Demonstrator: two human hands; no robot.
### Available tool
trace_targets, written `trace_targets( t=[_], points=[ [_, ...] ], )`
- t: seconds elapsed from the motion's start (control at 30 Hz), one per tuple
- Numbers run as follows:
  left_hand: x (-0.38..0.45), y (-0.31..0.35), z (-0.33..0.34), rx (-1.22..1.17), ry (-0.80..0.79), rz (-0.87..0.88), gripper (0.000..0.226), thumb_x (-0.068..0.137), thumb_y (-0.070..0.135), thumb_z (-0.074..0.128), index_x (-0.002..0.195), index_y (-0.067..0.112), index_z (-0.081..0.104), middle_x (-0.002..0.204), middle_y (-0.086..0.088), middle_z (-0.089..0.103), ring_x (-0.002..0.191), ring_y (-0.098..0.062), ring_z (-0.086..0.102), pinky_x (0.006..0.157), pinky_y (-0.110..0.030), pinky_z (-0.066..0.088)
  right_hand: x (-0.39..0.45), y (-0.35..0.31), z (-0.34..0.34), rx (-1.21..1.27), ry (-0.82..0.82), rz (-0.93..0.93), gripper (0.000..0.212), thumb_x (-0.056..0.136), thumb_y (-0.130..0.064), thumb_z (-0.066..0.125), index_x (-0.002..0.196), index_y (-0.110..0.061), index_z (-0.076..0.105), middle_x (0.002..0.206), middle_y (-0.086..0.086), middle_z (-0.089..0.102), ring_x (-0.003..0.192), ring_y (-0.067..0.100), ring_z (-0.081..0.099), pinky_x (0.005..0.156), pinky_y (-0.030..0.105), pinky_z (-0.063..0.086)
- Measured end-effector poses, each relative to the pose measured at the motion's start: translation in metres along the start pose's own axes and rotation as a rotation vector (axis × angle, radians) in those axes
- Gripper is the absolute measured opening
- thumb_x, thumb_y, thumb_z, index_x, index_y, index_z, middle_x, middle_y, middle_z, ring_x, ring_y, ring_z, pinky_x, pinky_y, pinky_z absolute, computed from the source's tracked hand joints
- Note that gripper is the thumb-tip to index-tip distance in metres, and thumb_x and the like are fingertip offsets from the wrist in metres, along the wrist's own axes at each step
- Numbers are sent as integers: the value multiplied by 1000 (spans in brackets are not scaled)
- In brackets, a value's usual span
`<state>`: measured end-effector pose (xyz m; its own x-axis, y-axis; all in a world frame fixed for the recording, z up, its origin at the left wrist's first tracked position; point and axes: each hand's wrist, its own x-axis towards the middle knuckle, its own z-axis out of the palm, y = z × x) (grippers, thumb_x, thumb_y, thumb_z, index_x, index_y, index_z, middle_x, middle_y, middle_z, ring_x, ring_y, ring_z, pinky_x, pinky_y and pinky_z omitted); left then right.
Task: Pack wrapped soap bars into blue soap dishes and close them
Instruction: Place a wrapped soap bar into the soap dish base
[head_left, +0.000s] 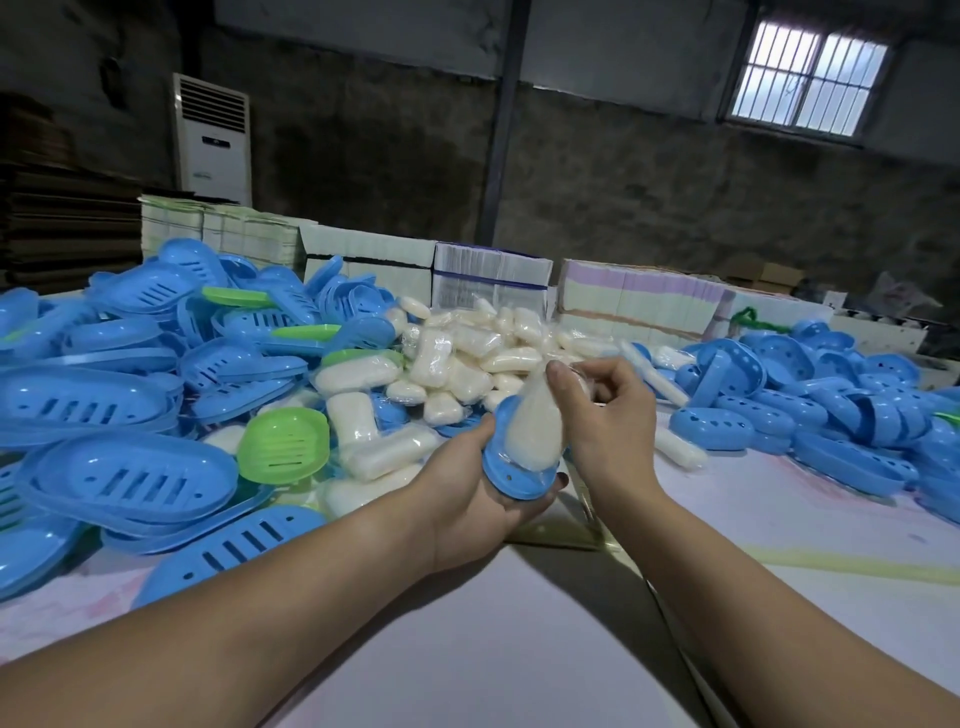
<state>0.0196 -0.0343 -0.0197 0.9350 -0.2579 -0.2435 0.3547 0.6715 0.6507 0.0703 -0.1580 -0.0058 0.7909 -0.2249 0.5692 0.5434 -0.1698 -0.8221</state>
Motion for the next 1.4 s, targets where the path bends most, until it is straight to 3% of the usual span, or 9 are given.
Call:
trace_targets(
  t=[0.13, 0.27, 0.4, 0.63, 0.77, 0.9, 1.07, 1.27, 1.4],
  points=[
    [-2, 3, -2, -101, -38, 6, 43, 105, 38, 46, 131, 8, 64, 135, -16, 63, 125, -32, 57, 116, -45, 37, -4, 4, 1, -94, -92, -11, 24, 84, -45, 72, 79, -25, 61, 80, -4, 61, 72, 4, 58, 58, 28, 51],
    [-2, -1, -4, -128, -93, 1, 44, 105, 39, 44, 124, 6, 65, 124, -21, 69, 122, -35, 61, 113, -50, 40, -4, 7, 2, -291, -120, -93, 22, 85, -47, 71, 73, -33, 59, 96, -10, 53, 100, 15, 53, 87, 33, 46],
    [0, -3, -6, -112, -84, 12, 44, 105, 40, 43, 128, 9, 63, 129, -20, 67, 127, -33, 58, 105, -50, 46, -3, 11, 0, -379, -183, -170, 21, 85, -49, 69, 72, -34, 62, 98, -20, 38, 109, 12, 41, 97, 31, 40],
    [3, -1, -10, -201, -32, 9, 44, 103, 39, 52, 134, 10, 58, 130, -22, 64, 117, -38, 61, 87, -54, 55, 4, 20, -6, -442, -438, -69, 30, 95, -52, 53, 108, -32, 69, 116, -8, 46, 117, 12, 44, 103, 40, 44],
    [5, -1, -9, -191, -5, -4, 45, 97, 32, 62, 135, 10, 54, 132, -30, 52, 120, -51, 51, 81, -55, 56, 36, 30, -43, -704, -229, -30, 20, 92, -32, 58, 111, -26, 65, 113, 0, 61, 108, 20, 55, 93, 43, 49],
    [6, -2, -11, -159, -26, 1, 44, 97, 25, 62, 138, 13, 52, 127, -33, 54, 103, -53, 61, 85, -52, 56, 54, 49, -77, -1085, -342, 243, 20, 90, -32, 55, 104, -23, 68, 106, 5, 66, 93, 23, 56, 77, 36, 49],
    [6, -3, -14, -132, -47, 2, 42, 98, 26, 60, 138, 15, 54, 133, -29, 55, 104, -53, 62, 76, -54, 61, 54, 55, -76, -955, -375, 232, 30, 91, -33, 53, 121, -31, 50, 103, 6, 65, 91, 23, 57, 72, 35, 43],
    [7, -3, -14, -142, -41, -1, 42, 97, 25, 62, 138, 17, 55, 132, -30, 56, 102, -55, 63, 73, -60, 59, 54, 53, -74, -1012, -612, 156, 21, 88, -47, 66, 101, -33, 56, 93, 1, 65, 84, 19, 58, 69, 32, 45],
    [8, -3, -15, -151, -44, -3, 43, 97, 26, 62, 138, 16, 55, 130, -30, 58, 101, -56, 63, 72, -59, 60, 49, 48, -70, -739, -493, 89, 19, 94, -47, 59, 89, -28, 57, 83, -3, 64, 75, 15, 62, 55, 22, 40]
  ],
)
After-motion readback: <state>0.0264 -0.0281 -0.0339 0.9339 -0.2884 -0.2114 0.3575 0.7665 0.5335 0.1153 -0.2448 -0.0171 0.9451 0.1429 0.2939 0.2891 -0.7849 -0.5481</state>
